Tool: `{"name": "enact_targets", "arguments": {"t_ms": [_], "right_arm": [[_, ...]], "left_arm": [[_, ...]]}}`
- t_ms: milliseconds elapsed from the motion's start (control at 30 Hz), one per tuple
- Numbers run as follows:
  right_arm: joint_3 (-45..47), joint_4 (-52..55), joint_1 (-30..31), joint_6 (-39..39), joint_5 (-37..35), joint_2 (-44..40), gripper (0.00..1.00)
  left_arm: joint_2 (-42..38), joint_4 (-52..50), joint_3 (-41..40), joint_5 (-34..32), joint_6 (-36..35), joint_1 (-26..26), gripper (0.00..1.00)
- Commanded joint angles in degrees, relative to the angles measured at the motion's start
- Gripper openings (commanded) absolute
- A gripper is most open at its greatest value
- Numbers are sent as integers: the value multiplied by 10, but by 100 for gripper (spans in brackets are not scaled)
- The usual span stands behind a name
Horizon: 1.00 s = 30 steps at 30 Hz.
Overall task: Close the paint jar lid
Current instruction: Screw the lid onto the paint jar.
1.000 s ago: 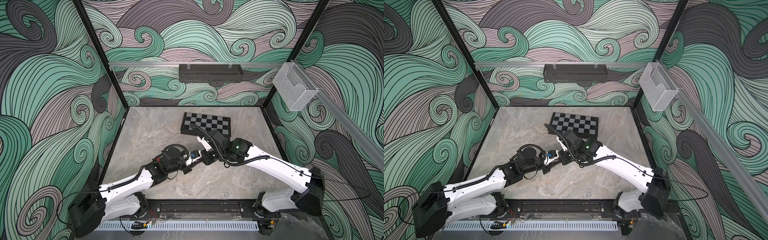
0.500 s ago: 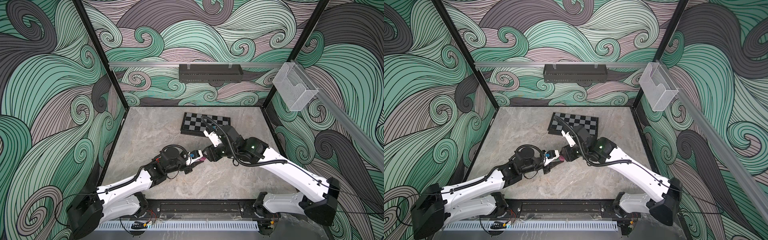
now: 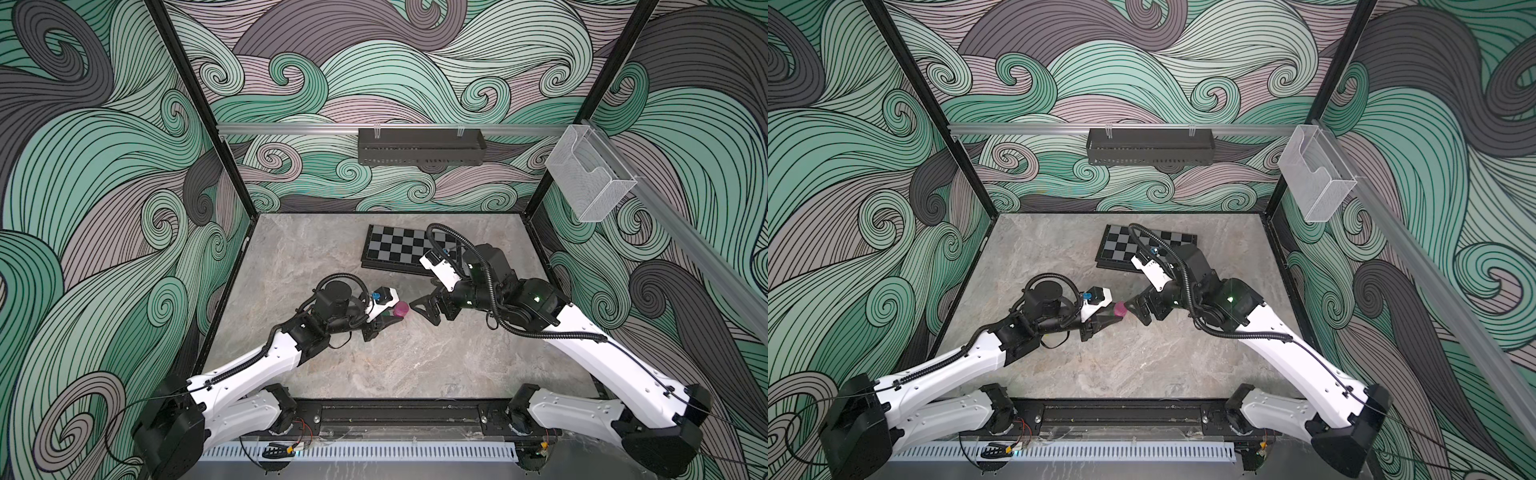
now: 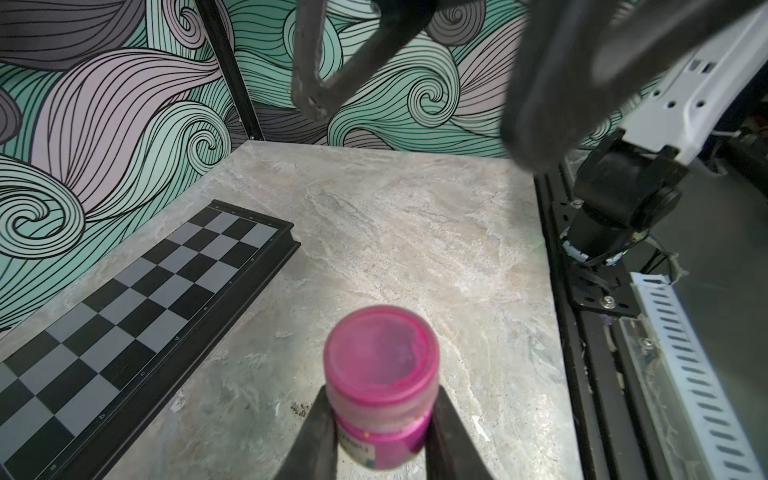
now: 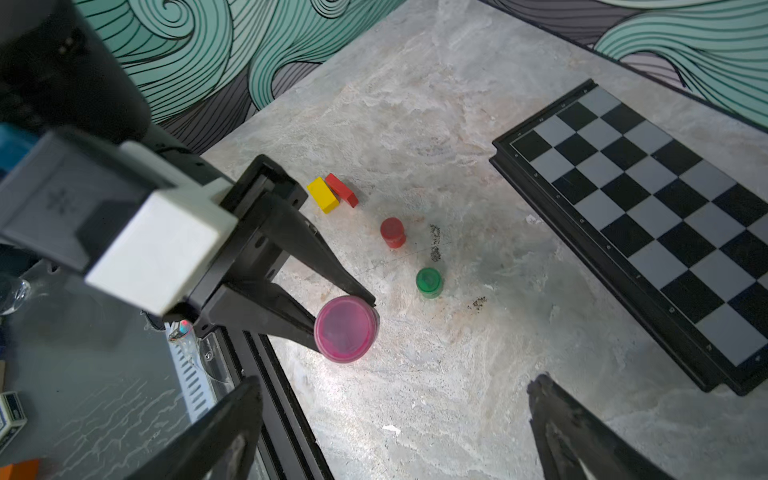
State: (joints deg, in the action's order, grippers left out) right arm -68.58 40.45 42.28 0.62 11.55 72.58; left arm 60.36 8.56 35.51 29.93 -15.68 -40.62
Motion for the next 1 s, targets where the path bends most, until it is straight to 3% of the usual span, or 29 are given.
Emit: {"name": "enact_targets", "arguments": {"t_ms": [0, 167, 367, 667, 833, 967], "right_arm": [[21, -44, -2, 110, 74, -9, 99], [41, -39, -2, 215, 142, -31, 99], [45, -23, -2, 256, 181, -35, 98], [33, -24, 4, 287, 218, -8, 90], [4, -47, 8, 191, 186, 29, 85], [-10, -71, 5, 7, 106, 39, 83]], "left_arm": [[-20, -50, 32, 85, 19, 25, 12], [-22, -137, 70, 182, -6, 72, 12], [-20, -179, 84, 269, -37, 97, 13], [-7, -196, 83, 284, -64, 97, 13], [-10, -178, 73, 259, -75, 98, 13], [-32, -170, 64, 183, -84, 97, 13]]}}
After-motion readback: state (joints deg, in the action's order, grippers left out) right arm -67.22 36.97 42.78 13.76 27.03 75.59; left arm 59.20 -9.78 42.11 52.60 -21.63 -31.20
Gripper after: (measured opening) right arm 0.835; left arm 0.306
